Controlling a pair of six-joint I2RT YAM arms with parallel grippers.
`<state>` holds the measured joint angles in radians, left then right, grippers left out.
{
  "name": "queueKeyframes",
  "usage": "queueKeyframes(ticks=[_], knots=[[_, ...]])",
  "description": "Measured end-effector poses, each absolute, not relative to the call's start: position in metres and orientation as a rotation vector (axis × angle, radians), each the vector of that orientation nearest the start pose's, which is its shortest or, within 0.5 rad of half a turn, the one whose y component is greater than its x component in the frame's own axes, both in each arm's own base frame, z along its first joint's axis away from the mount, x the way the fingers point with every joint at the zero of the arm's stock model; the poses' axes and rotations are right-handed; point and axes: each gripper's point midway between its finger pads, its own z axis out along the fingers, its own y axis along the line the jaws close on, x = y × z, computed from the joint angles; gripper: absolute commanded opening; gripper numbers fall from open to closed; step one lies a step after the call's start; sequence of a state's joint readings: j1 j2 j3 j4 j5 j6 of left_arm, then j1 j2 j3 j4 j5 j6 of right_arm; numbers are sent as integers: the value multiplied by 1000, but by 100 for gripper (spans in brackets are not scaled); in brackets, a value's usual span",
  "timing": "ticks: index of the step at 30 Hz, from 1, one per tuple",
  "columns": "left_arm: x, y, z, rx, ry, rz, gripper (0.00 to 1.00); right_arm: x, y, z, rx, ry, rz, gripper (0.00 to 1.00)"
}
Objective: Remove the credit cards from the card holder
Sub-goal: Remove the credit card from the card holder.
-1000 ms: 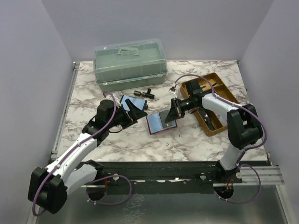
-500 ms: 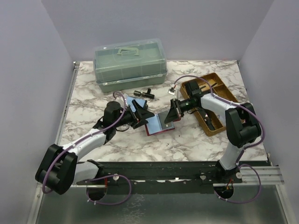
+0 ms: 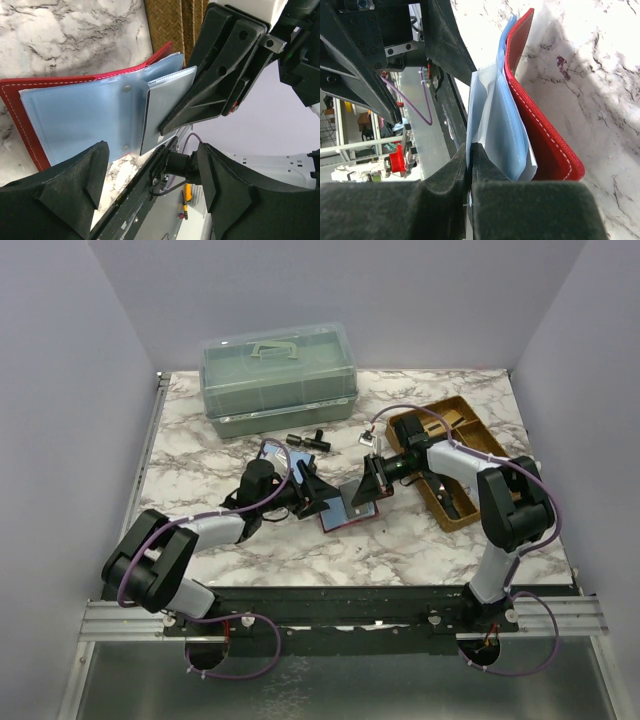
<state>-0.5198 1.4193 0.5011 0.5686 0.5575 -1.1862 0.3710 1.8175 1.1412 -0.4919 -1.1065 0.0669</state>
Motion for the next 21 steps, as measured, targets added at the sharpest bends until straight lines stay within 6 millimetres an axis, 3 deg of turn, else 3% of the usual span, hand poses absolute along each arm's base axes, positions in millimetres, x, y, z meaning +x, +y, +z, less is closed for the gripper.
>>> queueKeyframes(ticks=[21], knots=[[261, -303, 85, -350, 2285, -1627, 66, 258, 260, 82, -671, 2562, 1495, 5]])
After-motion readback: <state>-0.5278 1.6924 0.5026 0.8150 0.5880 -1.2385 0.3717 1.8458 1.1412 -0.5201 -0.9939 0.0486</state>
